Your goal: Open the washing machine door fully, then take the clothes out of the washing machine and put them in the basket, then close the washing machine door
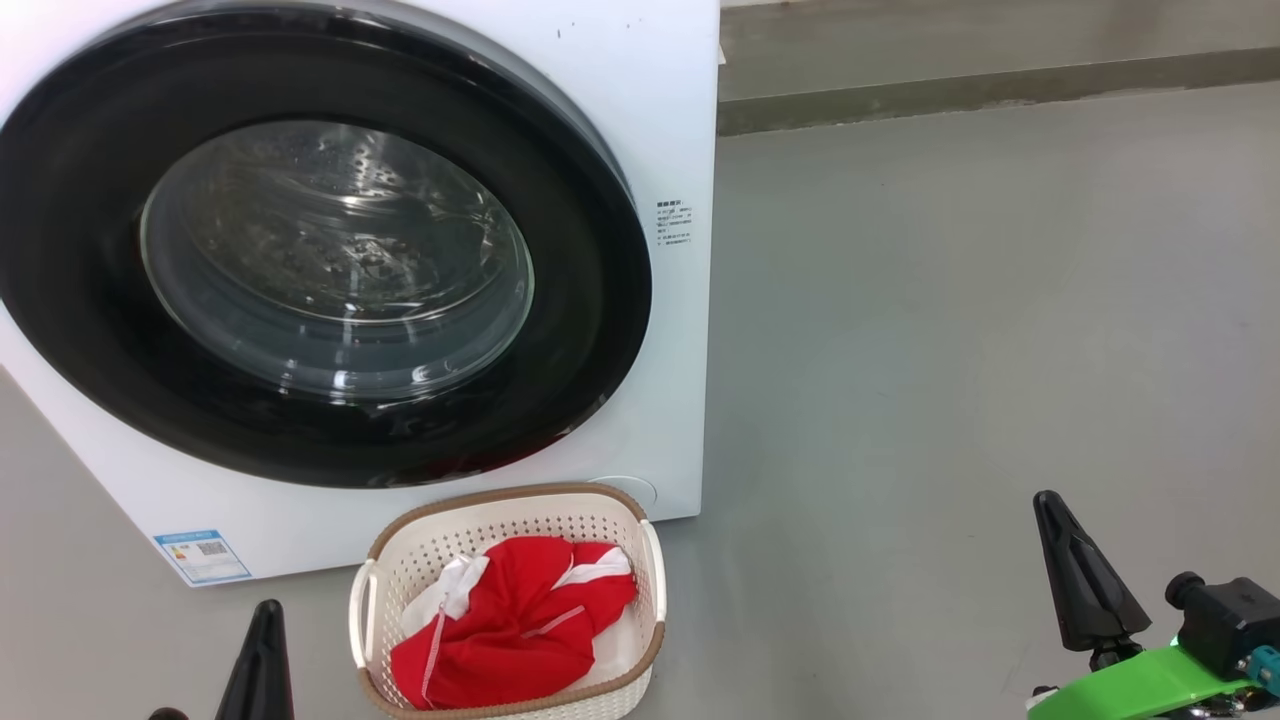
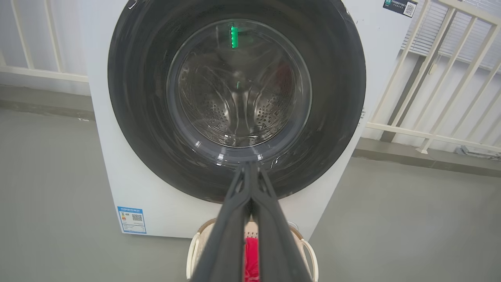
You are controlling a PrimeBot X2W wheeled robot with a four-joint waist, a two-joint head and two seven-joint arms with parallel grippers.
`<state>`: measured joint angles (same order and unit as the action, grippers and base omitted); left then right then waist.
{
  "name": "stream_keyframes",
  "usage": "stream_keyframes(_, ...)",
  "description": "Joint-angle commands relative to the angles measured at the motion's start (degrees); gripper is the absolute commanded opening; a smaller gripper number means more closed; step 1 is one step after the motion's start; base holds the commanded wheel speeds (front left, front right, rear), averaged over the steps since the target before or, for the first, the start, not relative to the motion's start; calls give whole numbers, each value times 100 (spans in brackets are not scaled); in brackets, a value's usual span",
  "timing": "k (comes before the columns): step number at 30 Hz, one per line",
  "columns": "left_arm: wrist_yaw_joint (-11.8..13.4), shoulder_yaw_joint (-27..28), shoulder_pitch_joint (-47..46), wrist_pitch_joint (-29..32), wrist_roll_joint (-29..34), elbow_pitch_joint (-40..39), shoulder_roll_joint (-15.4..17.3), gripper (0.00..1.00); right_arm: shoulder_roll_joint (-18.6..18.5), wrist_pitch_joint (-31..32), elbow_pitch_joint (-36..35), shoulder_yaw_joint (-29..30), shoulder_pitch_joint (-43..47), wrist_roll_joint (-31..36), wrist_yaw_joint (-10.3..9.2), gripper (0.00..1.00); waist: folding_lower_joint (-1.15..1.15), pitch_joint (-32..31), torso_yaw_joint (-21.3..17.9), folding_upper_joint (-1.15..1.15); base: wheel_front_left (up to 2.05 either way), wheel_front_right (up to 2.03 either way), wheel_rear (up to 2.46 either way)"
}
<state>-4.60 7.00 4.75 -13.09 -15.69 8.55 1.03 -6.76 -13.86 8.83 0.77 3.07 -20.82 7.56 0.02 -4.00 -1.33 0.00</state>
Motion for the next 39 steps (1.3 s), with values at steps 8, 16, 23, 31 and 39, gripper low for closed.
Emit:
stream_keyframes(8,-32,7,-199,137,-578,-85,79,0,-23,156,-94,58,-243,-543,-1,0,-2,37,10,0,0,0,0)
stream_keyframes(16,-50,-5,-258,260,-1088,-46,87,0,6,292,-49,95,-294,-1018,-1,0,-2,65,18,0,0,0,0)
stream_keyframes(23,-67,-9,-313,374,-1533,-7,93,0,32,410,-10,128,-337,-1432,-2,0,-2,89,26,0,0,0,0)
stream_keyframes(31,-85,-13,-378,505,-2040,39,101,0,61,545,34,165,-386,-1905,-2,0,-2,116,35,0,0,0,0)
stream_keyframes(39,-106,-16,-451,653,-2610,91,110,0,94,697,83,208,-440,-2436,-3,0,-2,147,45,0,0,0,0)
